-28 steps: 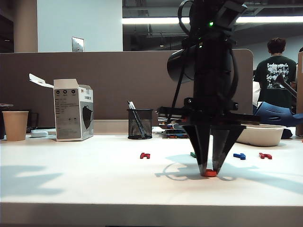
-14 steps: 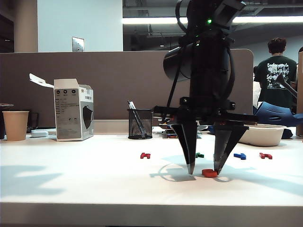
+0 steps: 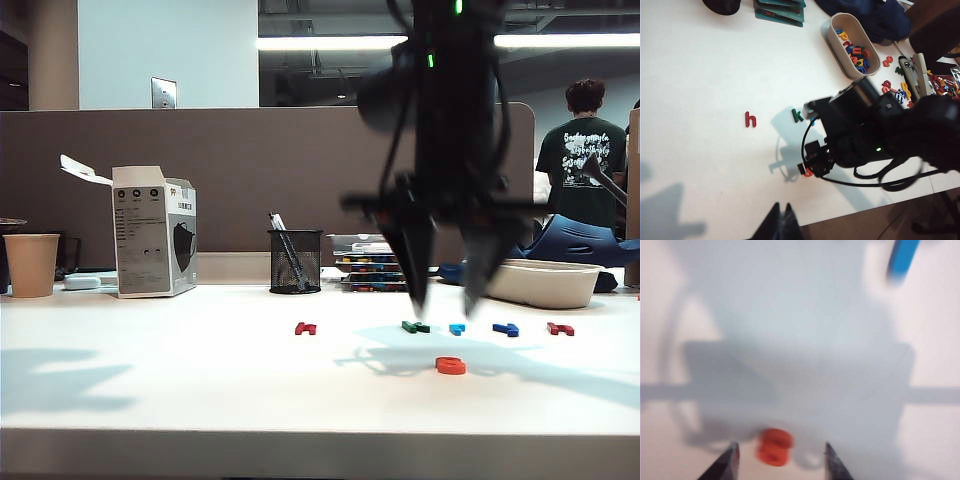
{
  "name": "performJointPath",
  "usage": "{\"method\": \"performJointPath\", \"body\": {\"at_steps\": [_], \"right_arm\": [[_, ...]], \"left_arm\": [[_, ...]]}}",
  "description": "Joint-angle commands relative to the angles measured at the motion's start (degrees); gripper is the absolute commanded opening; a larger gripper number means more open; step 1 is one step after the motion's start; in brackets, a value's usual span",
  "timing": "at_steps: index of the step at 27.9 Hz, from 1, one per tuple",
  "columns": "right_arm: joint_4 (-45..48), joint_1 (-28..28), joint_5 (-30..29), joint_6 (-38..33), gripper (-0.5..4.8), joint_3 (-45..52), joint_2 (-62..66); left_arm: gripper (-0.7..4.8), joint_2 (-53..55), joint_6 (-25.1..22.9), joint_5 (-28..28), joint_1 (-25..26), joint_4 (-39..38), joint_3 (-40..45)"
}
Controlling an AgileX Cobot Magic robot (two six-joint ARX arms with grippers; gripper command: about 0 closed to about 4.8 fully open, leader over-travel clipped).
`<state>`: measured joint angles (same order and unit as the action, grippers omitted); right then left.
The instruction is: Select the appropriate letters from the row of letter magnets placed on the table to arrange into the word "sky".
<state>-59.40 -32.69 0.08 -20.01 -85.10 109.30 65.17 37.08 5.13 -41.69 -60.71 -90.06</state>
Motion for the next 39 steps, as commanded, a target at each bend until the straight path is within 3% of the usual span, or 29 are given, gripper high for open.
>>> {"method": "performJointPath", "body": {"at_steps": [1, 8, 15, 29, 34, 37, 39], "right_arm": [[1.51, 0.39, 0.15, 2.27, 2.16, -3.28, 0.0], [12.63, 3.3, -0.15, 5.18, 2.16, -4.28, 1.64], [15.47, 5.79, 0.15, 9.6, 2.16, -4.31, 6.73], [17.38, 5.95, 1.33, 9.81, 2.1, -4.31, 10.27], [15.41, 5.92, 1.9, 9.81, 1.58, -4.31, 10.6], [14.25, 5.9, 1.95, 9.81, 1.56, -4.26, 10.82], [13.68, 5.55, 1.95, 9.79, 1.01, -4.26, 11.04]], "left_arm": [[-0.05, -0.13, -0.24, 0.11, 0.02, 0.37, -0.15], [-0.05, -0.15, -0.24, 0.17, 0.02, 0.37, -0.17], [-0.05, -0.13, -0.24, 0.17, 0.02, 0.37, -0.15], [-0.05, -0.13, -0.24, 0.15, 0.02, 0.37, -0.15], [-0.05, -0.15, -0.24, 0.2, 0.02, 0.35, -0.15], [-0.05, -0.13, -0.24, 0.15, 0.02, 0.37, -0.15], [-0.05, -0.15, -0.24, 0.17, 0.02, 0.37, -0.15]]}}
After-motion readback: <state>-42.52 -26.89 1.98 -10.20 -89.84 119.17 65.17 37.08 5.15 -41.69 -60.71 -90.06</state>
